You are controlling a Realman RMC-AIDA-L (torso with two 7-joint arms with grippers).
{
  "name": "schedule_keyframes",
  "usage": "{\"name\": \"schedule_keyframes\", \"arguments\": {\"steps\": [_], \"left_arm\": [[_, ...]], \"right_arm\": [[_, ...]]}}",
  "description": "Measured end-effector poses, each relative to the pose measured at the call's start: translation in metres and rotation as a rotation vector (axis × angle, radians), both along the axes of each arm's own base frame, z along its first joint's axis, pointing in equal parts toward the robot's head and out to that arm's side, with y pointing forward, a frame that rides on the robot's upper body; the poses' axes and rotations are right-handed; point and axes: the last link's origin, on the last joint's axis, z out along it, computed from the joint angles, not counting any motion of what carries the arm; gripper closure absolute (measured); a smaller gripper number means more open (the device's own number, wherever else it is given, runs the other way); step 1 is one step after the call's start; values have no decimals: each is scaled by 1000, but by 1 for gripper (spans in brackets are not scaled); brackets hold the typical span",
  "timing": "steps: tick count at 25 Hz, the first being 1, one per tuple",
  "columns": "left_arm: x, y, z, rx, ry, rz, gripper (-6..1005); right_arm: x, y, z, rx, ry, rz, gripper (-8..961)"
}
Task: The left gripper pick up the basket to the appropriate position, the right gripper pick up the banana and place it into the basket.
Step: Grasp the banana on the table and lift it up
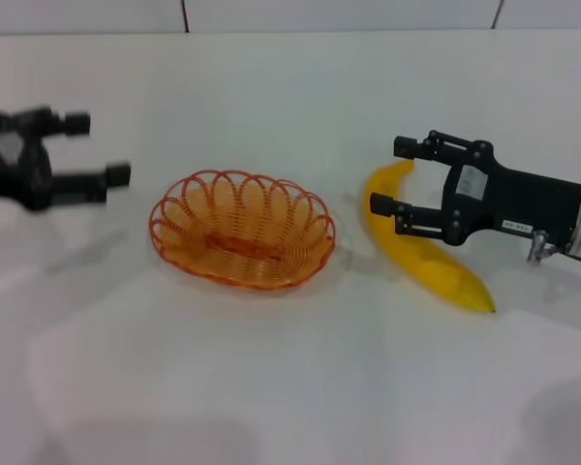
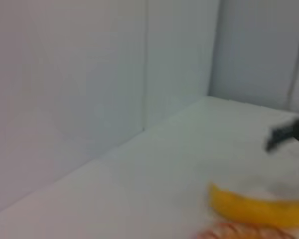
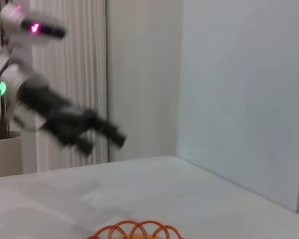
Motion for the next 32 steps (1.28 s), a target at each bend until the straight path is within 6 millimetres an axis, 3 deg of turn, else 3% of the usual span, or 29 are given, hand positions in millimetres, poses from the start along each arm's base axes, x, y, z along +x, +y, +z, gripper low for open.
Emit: {"name": "schedule_keyframes", "arguments": {"steps": [2,3,8,12,16,26,32], "left_arm": [[-9,-6,-8,-11,-3,-13,107],[-31,-21,-27,-23,-6,-50,107],[-50,-39,-49,-38,-41,-55,107],[-54,-43,-49,-20,-79,-39,106],[-52,-41,-46,-11,-94,-52,106],[-47,-38,-49,-6,-127,-62,107],[-45,-39,-49,-1,-148,-69,107]], "right_arm": [[2,-2,1,-1,0,-10,161],[4,-2,2,-1,0,-16,161],[16,-10,20,-39,-13,-67,161],[26,-25,33,-115,-36,-103,162],[34,-31,33,-210,-79,-179,162],[28,0,19,-250,-89,-328,163],[22,8,11,-278,-79,-374,163]]}}
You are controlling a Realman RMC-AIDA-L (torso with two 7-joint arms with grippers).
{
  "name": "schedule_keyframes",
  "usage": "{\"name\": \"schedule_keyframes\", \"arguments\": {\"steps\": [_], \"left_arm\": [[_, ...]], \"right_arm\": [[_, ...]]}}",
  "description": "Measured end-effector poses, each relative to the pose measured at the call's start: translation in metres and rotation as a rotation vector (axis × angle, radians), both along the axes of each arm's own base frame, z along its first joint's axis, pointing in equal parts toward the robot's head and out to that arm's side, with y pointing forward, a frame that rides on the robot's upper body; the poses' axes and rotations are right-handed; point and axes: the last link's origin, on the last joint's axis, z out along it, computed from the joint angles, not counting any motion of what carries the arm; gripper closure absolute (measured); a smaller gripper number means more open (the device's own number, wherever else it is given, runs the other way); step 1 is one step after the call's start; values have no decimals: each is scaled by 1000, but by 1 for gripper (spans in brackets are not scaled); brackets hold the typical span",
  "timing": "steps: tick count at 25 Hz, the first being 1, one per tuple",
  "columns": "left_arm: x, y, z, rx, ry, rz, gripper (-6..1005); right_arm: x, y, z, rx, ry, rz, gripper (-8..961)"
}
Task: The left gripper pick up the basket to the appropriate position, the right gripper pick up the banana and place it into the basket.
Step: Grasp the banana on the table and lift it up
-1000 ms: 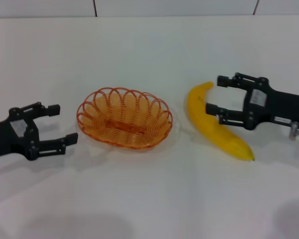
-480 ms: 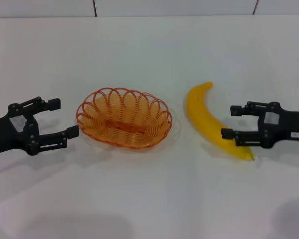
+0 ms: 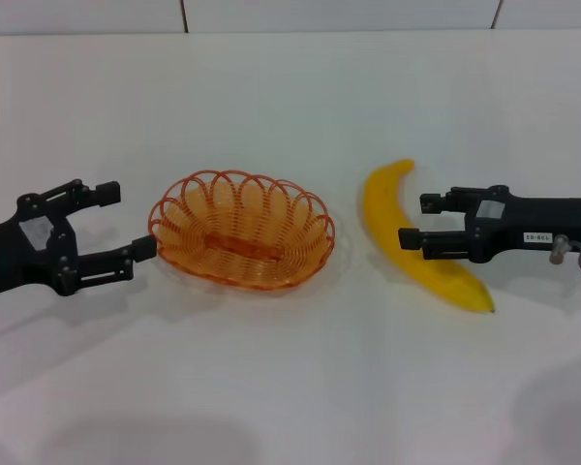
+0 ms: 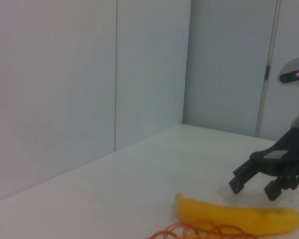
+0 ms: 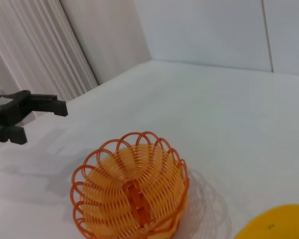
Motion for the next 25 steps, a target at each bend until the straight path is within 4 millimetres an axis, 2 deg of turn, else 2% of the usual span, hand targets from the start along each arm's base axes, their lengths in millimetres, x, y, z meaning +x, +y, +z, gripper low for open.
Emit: {"name": "schedule_keyframes", "arguments": {"steps": [10,25], "left_arm": [[1,0,1,5,-5,-3,108],[2,2,2,10,-27,0,108]], "right_arm": [[9,5,-11,0,-79,-46,164],[9,6,-22,-31,-115,-43,165]]}}
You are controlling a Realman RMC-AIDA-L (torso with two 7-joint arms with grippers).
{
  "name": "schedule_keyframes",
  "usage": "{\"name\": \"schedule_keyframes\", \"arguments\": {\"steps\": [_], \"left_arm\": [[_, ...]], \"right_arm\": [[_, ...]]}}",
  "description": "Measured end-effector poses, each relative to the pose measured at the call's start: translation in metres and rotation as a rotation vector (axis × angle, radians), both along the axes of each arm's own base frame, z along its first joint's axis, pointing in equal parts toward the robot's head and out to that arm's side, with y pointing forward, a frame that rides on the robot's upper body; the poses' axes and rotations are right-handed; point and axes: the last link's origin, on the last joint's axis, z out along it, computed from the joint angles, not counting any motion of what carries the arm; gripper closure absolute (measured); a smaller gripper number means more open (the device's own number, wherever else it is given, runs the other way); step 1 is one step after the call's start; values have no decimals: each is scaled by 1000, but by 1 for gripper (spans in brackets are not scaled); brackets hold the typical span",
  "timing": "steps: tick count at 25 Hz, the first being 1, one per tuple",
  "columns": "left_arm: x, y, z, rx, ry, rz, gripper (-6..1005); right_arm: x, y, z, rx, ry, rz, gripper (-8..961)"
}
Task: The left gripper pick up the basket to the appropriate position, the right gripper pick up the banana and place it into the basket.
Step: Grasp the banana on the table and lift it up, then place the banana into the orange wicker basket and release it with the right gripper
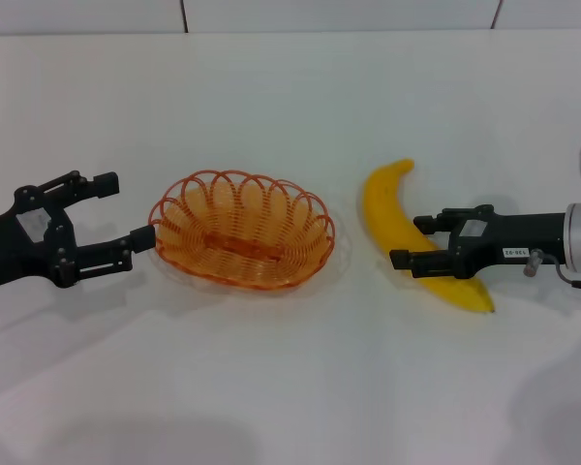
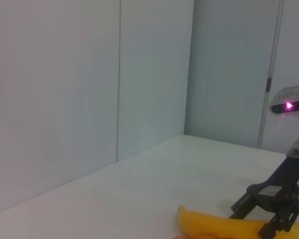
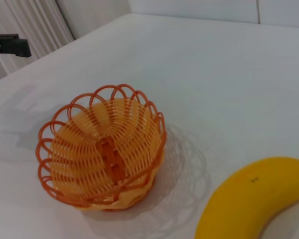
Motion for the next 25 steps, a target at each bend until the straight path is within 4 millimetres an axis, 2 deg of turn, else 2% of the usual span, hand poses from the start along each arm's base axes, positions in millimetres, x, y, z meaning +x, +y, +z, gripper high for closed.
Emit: {"name": "schedule_keyframes", "arguments": {"steps": [6,14,19,25], "left_arm": [[0,0,0,-1,-1,0,109],[-1,-1,1,-4,-2,1,109],[0,-2,1,-9,-7,-1,109],[-2,-4,1,-11,-5,4,109]], "right_arm": [[0,1,2,-6,25,-69,165],[-2,1,3,-19,48,-84,378],[-3,2,4,-13,58,-90,475],[-6,6,13,20,82,-85,475]]}}
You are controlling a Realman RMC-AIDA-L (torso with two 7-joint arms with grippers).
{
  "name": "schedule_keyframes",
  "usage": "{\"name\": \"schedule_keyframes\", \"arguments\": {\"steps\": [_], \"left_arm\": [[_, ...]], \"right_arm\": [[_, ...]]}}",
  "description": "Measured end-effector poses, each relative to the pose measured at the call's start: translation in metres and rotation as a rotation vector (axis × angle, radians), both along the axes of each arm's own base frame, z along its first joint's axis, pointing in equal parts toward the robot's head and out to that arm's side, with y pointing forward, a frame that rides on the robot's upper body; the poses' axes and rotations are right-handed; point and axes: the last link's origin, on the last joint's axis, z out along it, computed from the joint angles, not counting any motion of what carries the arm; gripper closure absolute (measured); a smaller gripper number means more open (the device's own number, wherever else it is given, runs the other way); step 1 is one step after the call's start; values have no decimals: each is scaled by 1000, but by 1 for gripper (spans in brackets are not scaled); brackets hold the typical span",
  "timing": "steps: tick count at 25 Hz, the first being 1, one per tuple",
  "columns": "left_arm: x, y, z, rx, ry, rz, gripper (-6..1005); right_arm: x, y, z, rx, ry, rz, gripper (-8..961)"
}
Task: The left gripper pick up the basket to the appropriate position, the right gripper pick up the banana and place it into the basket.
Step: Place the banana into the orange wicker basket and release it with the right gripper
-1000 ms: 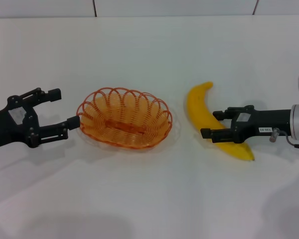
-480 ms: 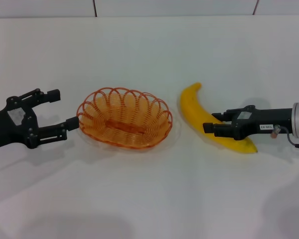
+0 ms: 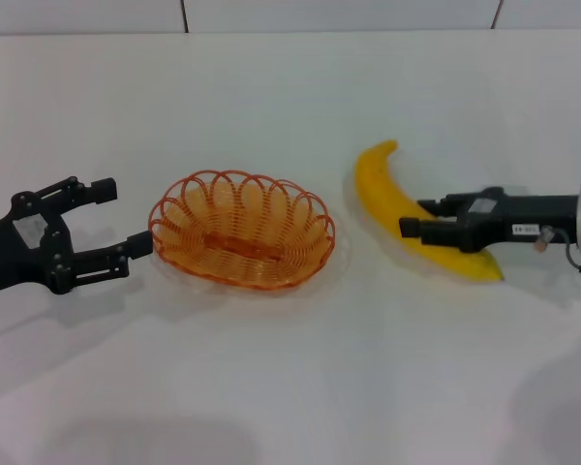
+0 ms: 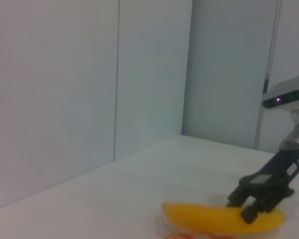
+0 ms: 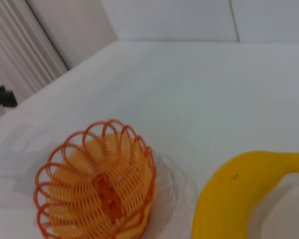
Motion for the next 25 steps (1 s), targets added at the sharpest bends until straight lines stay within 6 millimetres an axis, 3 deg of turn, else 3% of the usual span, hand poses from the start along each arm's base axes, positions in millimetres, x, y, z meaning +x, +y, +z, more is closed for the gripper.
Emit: {"name": "schedule_keyframes", "arguments": {"steps": [4,14,17,22,25], "left_arm": [[-2,-1,-1,-22,6,17,110],[-15,0,-12,-73,101,92,110],[-14,1,-12,-70,102,89,110],[-11,4,-13,-74,98,83,111],[-10,5,-15,-78,94,82,111]], "right_arm": [[-11,5,13,38,56,50,474],[-73,21,26,76,223,344,474],[-90,24,15,46,246,421,474],[-125,28,-21,-40,264,534,475],[-130,30,-39,-78,218,534,475]]}}
